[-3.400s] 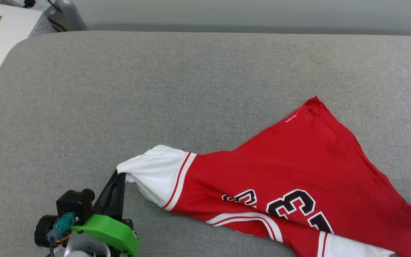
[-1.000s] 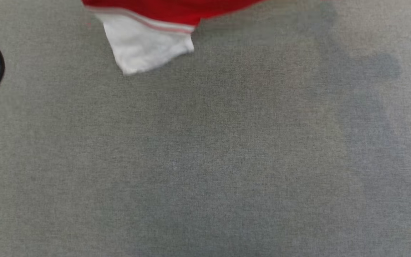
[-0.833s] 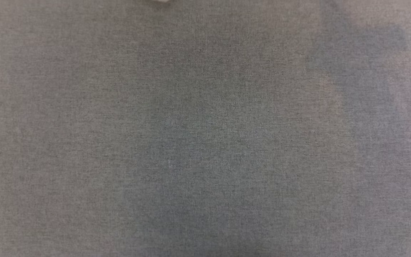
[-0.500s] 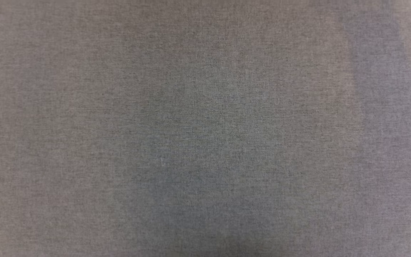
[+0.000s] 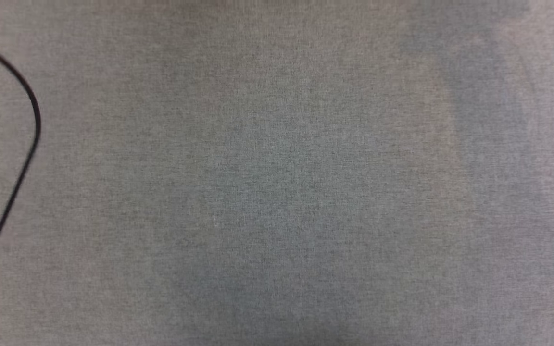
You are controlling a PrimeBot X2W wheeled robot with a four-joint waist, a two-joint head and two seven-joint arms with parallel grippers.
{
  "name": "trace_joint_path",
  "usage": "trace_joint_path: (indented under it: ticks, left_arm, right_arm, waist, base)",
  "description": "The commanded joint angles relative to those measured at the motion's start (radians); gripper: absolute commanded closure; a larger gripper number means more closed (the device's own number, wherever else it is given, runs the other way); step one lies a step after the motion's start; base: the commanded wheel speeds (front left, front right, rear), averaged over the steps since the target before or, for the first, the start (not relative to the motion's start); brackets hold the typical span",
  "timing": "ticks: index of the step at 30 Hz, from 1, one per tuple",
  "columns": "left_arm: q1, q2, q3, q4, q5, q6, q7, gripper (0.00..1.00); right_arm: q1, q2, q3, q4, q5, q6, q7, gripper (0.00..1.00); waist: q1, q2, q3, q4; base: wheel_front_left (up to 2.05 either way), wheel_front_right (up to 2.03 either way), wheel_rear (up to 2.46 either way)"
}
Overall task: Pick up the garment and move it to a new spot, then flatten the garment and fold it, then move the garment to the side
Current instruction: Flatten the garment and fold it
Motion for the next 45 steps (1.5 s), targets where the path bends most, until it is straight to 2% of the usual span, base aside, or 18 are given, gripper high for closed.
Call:
trace_joint_path:
  ticks: [1, 6, 12, 18, 26, 31, 39, 41, 45]
  left_arm:
    - [0.063, 0.015, -0.007, -0.018, -0.008, 0.009, -0.01, 1.0]
    - [0.304, 0.044, -0.014, -0.125, -0.035, 0.05, -0.032, 1.0]
    - [0.662, 0.089, -0.032, -0.294, -0.087, 0.134, -0.012, 1.0]
    - [1.027, 0.144, -0.04, -0.491, -0.153, 0.249, 0.017, 1.0]
    - [1.408, 0.167, -0.084, -0.69, -0.228, 0.38, 0.057, 1.0]
    - [1.545, 0.155, -0.104, -0.73, -0.275, 0.409, 0.058, 1.0]
    - [1.706, 0.156, -0.134, -0.76, -0.343, 0.414, 0.07, 1.0]
    - [1.725, 0.155, -0.131, -0.774, -0.353, 0.419, 0.063, 1.0]
    - [1.674, 0.176, -0.132, -0.781, -0.299, 0.416, 0.045, 1.0]
  right_arm:
    - [0.049, -0.011, 0.023, -0.014, 0.023, -0.001, -0.018, 1.0]
    - [0.22, -0.064, 0.127, -0.085, 0.101, -0.001, -0.048, 1.0]
    - [0.454, -0.15, 0.235, -0.197, 0.181, -0.001, -0.065, 1.0]
    - [0.661, -0.223, 0.31, -0.277, 0.229, -0.001, -0.068, 1.0]
    - [0.919, -0.311, 0.341, -0.355, 0.286, -0.001, -0.075, 1.0]
    - [1.08, -0.35, 0.319, -0.398, 0.318, -0.001, -0.083, 1.0]
    - [1.3, -0.408, 0.244, -0.48, 0.343, -0.001, -0.063, 1.0]
    - [1.344, -0.415, 0.216, -0.506, 0.352, -0.001, -0.046, 1.0]
    - [1.368, -0.417, 0.143, -0.537, 0.345, -0.001, -0.021, 1.0]
  waist:
    - [-0.0002, 0.0, -0.042, 0.002]
    - [-0.0002, 0.0, -0.127, 0.018]
    - [-0.0002, 0.0, -0.238, 0.038]
    - [-0.0002, 0.0, -0.33, 0.042]
    - [-0.0002, 0.0, -0.426, 0.061]
    - [-0.0002, 0.0, -0.468, 0.071]
    - [-0.0002, 0.0, -0.5, 0.066]
    - [-0.0002, 0.0, -0.495, 0.067]
    - [-0.0002, 0.0, -0.468, 0.069]
  base:
    - [0.0, 0.0, 0.0]
    - [0.0, 0.0, 0.0]
    - [0.0, 0.0, 0.0]
    - [0.0, 0.0, 0.0]
    - [0.0, 0.0, 0.0]
    - [0.0, 0.0, 0.0]
    - [0.0, 0.0, 0.0]
    - [0.0, 0.0, 0.0]
    - [0.0, 0.0, 0.0]
